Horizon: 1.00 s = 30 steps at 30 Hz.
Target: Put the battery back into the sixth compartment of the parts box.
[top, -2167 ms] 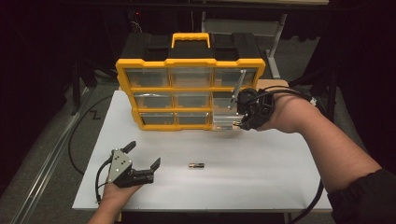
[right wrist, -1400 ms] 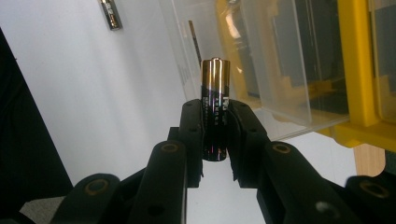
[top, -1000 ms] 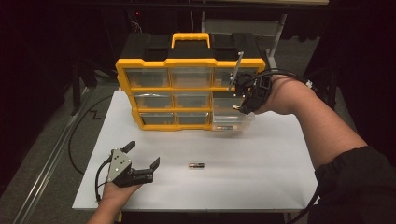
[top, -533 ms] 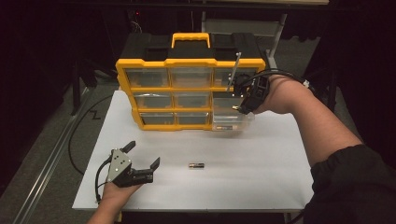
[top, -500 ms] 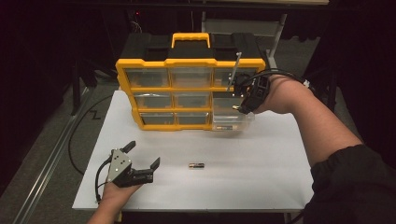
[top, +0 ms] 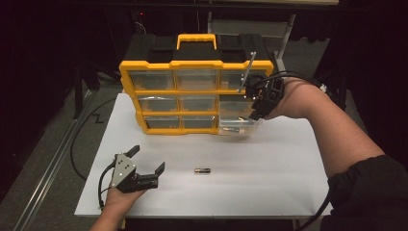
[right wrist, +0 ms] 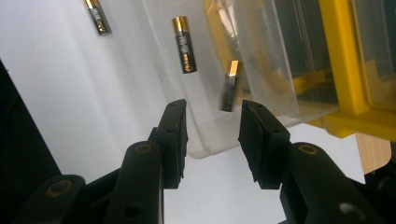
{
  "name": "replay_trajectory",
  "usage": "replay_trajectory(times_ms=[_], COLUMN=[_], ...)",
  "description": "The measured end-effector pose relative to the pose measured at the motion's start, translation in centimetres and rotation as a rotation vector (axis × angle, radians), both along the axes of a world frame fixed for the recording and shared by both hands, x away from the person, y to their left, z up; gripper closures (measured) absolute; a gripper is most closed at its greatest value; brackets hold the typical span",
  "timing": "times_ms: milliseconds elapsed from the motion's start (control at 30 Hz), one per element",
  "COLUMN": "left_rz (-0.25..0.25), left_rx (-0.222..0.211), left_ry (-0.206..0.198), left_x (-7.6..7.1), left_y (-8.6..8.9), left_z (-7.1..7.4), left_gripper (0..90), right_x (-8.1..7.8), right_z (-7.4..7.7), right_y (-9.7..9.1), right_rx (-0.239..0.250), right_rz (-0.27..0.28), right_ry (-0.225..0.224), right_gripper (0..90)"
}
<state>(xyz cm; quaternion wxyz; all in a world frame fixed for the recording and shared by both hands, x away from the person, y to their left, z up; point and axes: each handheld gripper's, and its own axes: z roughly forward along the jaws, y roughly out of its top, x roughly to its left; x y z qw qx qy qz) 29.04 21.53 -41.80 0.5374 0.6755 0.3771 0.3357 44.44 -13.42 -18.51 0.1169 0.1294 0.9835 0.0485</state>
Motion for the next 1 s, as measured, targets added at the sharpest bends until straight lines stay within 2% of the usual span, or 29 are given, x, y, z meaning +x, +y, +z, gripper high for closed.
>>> replay_trajectory(times_ms=[200, 700, 1000], left_rz=[0.002, 0.011, 0.011], left_rx=[-0.001, -0.003, -0.004], left_ry=[-0.001, 0.001, 0.0], left_x=[0.0, 0.0, 0.0], left_y=[0.0, 0.0, 0.1], left_z=[0.0, 0.0, 0.0], left_gripper=[0.5, 0.4, 0.4], right_x=[-0.9, -3.0, -3.7], right_z=[-0.1, -1.8, -3.7], right_y=[-0.2, -0.3, -0.3], right_rx=[-0.003, -0.019, -0.018], right_rz=[-0.002, 0.019, 0.027], right_ry=[-0.003, 0.023, 0.04], right_gripper=[61.5, 61.9, 61.9])
